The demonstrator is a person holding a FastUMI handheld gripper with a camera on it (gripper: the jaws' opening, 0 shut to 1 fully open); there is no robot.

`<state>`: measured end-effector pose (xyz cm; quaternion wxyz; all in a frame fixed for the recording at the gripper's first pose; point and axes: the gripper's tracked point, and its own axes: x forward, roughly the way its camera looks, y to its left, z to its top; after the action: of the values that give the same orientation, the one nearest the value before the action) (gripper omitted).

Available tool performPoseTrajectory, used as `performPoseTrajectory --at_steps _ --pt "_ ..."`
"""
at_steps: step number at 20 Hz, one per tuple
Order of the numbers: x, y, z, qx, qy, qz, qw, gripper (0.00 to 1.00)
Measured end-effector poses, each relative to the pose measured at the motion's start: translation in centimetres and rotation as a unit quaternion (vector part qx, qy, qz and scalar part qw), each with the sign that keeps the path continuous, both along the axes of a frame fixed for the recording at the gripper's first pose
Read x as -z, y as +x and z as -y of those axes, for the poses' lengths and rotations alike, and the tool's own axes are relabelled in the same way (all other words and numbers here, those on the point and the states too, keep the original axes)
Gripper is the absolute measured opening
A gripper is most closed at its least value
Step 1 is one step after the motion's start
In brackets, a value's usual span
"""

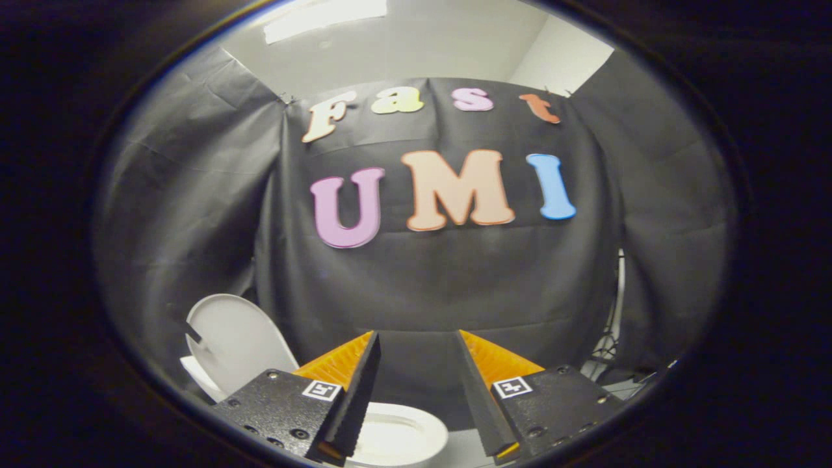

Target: Open the toilet lid.

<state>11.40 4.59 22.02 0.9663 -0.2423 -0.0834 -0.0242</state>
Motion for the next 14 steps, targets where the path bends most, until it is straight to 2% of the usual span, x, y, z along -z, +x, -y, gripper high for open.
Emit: performPoseTrajectory --at_steps 4,8,14 --pt "-1.9 -2.5 8.6 0.041 0.026 0.014 0.999 0.73" --pt "-1.5 -4.0 15.9 0.079 0.065 0.004 0.995 0.74" --pt "-0.2 -4.9 22.9 0.100 0.101 -0.011 0.990 0.74"
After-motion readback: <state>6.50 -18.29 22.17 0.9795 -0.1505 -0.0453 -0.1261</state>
